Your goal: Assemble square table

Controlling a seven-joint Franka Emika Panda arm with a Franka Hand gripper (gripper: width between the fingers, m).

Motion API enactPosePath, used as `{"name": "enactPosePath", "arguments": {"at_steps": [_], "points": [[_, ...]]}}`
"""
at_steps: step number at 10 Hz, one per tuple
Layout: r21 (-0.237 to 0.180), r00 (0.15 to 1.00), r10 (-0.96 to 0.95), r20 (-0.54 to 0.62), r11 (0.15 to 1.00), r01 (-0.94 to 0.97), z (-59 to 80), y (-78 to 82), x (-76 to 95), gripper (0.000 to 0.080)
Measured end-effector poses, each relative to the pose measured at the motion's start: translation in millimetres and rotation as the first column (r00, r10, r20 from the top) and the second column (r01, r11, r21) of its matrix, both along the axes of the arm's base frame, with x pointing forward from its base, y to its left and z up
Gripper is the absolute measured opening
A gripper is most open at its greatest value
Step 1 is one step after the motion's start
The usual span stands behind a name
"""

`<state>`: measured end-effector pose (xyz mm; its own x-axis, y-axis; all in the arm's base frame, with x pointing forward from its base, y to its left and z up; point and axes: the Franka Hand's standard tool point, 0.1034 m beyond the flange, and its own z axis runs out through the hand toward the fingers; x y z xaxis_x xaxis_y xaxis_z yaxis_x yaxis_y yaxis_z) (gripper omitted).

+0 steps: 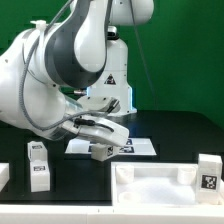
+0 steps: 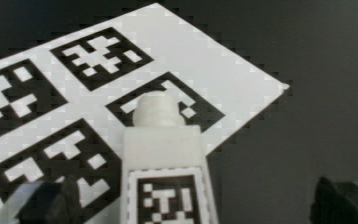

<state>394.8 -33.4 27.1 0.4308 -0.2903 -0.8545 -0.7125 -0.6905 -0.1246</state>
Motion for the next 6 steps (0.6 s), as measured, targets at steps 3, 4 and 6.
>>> {"name": "enactPosePath", "arguments": {"at_steps": [3,4,6], "points": [[0.0,1.0,-0.009,-0.019,1.0,0.009,-7.7,-3.4,-6.7,0.0649],[-0.001,0.999,-0.018,-0.039,1.0,0.018,-12.5,-4.5,-10.6,0.0649],[-0.007,0.998,-0.021,-0.061,1.0,0.02,-19.5,-2.6,-14.5,0.0649]]}}
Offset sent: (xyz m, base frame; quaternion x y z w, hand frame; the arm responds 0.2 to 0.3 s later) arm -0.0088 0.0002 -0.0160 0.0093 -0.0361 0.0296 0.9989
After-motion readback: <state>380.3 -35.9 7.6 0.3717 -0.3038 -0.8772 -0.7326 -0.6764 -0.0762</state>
